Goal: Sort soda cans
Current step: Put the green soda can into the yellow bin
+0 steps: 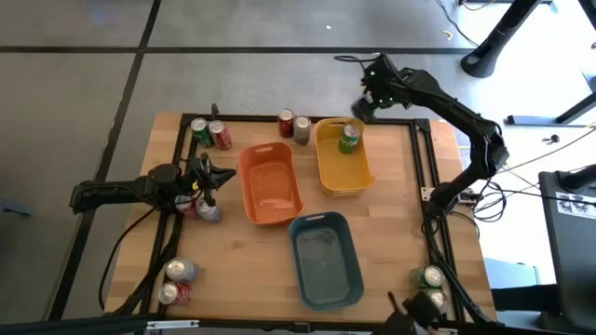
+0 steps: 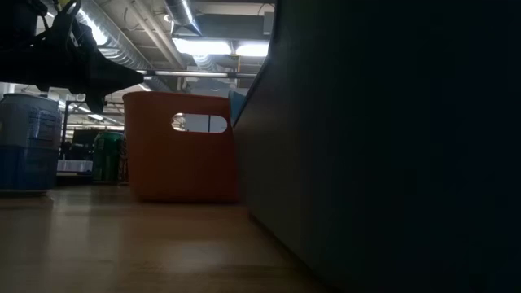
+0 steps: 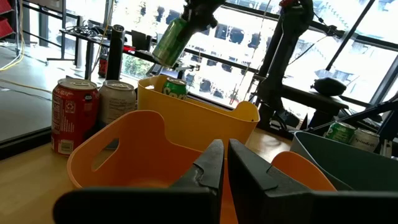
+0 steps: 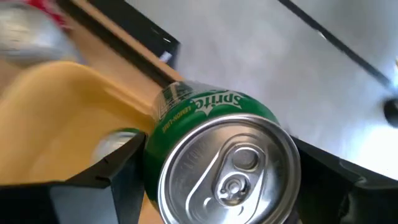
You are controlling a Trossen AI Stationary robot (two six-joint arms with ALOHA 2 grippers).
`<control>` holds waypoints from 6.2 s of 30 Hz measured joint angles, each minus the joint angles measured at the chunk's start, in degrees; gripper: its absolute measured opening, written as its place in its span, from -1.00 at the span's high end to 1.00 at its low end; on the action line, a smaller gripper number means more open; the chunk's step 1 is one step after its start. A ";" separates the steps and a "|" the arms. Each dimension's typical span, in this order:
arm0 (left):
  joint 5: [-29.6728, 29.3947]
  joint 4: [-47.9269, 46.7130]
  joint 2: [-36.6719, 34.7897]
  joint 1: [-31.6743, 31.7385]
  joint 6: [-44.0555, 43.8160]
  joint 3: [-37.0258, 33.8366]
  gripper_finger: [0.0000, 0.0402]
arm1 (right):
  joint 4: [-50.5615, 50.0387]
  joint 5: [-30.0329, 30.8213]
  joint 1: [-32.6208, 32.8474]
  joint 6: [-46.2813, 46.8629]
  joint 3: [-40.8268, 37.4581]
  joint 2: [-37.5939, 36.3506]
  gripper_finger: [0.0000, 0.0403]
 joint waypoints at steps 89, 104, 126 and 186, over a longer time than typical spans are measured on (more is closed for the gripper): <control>-0.01 0.00 0.00 0.00 0.00 0.02 0.92 | -1.64 0.04 15.01 -4.20 8.61 22.77 -0.84; 0.00 0.00 0.01 -0.02 0.00 0.01 0.92 | -13.93 0.08 26.64 0.09 10.95 13.14 -0.85; 0.00 0.02 0.01 -0.02 0.00 0.00 0.92 | -30.49 7.50 58.96 22.20 10.62 0.04 -0.85; -0.02 0.01 0.00 -0.02 -0.74 0.01 0.92 | -30.52 -9.54 102.75 88.26 -3.21 2.20 -0.85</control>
